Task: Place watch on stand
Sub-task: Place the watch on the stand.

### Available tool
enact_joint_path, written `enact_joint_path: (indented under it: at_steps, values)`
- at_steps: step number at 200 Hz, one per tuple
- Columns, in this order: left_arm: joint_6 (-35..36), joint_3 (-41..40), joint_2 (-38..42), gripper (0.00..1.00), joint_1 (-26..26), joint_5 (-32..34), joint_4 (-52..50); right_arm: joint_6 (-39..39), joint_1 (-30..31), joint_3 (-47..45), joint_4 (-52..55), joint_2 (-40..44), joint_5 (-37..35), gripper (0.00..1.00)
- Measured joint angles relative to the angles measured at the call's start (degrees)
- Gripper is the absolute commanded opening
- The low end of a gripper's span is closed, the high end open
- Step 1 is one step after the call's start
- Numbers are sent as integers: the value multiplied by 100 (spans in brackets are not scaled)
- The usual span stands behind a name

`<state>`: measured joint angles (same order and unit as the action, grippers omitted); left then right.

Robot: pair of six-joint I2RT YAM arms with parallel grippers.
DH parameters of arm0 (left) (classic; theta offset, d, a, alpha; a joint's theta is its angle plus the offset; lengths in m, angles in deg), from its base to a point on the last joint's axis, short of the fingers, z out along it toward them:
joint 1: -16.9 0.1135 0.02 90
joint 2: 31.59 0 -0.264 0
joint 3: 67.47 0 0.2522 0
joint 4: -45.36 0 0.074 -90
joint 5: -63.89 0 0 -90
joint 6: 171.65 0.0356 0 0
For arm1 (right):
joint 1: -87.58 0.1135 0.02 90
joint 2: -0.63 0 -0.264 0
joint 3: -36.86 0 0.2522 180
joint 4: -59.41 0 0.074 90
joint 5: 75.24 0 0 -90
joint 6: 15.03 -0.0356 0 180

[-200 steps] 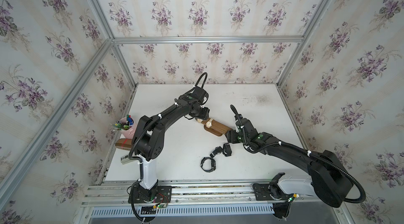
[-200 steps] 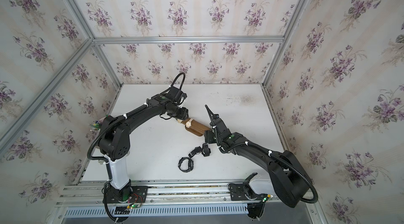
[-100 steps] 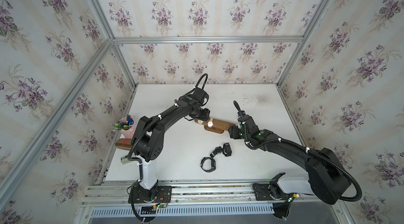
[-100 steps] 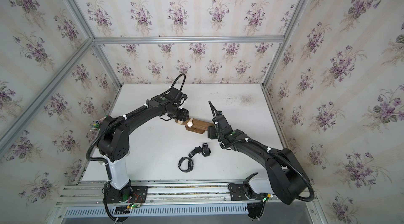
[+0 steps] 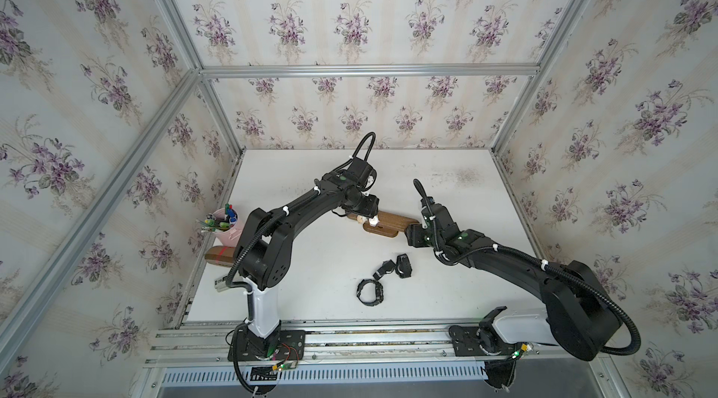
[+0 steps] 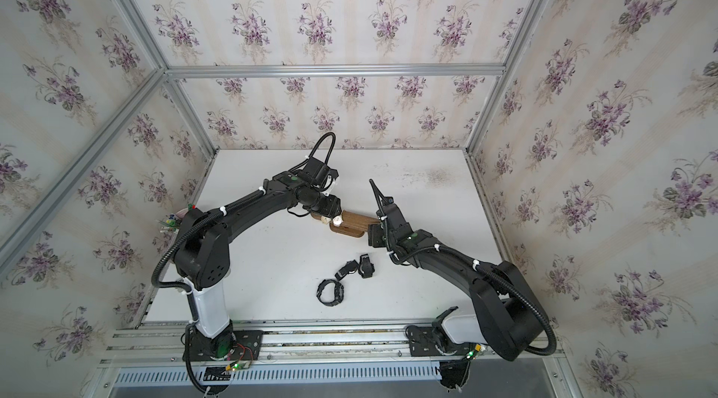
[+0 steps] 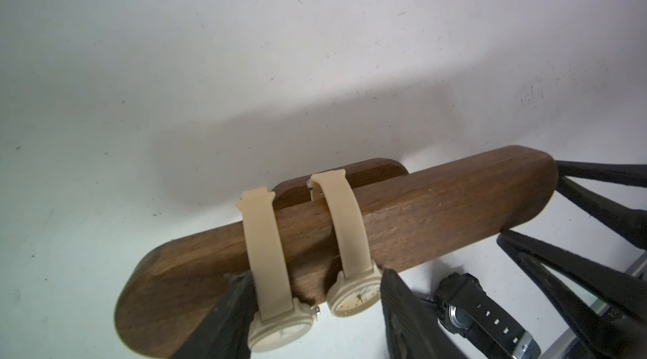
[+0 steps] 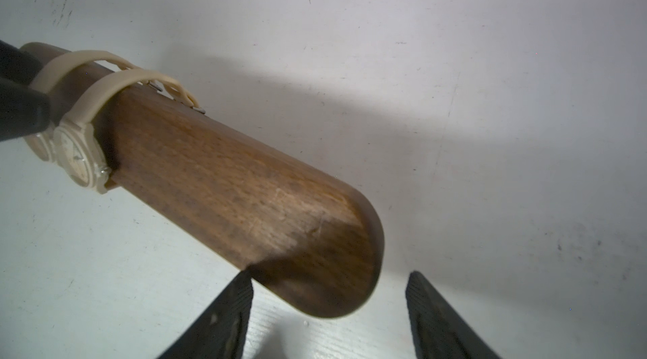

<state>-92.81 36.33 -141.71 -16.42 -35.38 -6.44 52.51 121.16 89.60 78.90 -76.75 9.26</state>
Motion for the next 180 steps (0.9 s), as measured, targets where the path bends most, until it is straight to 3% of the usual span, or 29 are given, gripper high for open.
enact_joint_path:
  at_steps: [145,180]
  values:
    - [-142,90,-107,60,-26,-173,103,164,-166,129,-175,-170,-2,75]
    - [-214,-90,184,69,-33,-70,120,160,-166,127,-116,33,-11,77]
